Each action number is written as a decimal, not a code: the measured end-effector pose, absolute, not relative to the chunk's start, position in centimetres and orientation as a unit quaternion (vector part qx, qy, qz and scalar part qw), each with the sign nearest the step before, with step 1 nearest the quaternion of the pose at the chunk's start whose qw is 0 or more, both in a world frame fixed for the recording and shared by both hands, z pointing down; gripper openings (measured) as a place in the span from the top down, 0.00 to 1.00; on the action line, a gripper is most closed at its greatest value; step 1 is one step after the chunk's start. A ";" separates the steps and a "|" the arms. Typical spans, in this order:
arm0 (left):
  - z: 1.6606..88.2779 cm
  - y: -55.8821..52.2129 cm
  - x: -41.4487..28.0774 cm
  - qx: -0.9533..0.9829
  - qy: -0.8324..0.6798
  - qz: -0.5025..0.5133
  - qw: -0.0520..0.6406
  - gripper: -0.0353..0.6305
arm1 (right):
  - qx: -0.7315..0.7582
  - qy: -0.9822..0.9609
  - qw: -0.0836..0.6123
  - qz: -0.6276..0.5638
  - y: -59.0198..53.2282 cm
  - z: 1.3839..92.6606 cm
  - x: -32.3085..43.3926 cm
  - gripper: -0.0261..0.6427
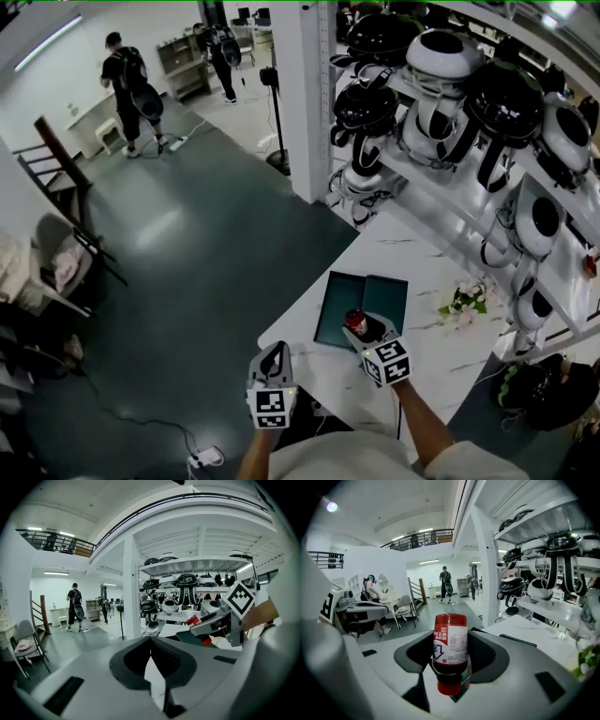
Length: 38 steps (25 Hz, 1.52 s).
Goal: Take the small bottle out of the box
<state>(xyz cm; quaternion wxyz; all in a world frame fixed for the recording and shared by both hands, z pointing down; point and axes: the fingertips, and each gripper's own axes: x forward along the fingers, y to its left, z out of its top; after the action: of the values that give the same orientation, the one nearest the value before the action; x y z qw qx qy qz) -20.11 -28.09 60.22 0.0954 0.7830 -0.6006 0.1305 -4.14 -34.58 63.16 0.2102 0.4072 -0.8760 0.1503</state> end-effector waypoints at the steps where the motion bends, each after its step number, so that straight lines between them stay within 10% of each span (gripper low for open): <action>1: 59.9 -27.9 -20.0 0.782 -0.603 0.129 0.093 0.92 | 0.409 -0.877 0.205 0.145 -34.2 62.6 -3.9 0.61; 38: 52.7 -25.1 -18.3 0.769 -0.632 0.092 0.028 0.92 | 0.461 -0.876 0.138 0.040 -28.9 53.2 1.4 0.61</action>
<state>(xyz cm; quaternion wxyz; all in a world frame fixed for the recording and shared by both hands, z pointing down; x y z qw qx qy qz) -18.35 -25.09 52.66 0.0284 0.7692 -0.6317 0.0919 1.41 -28.89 53.16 0.1375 0.4615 -0.8755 0.0398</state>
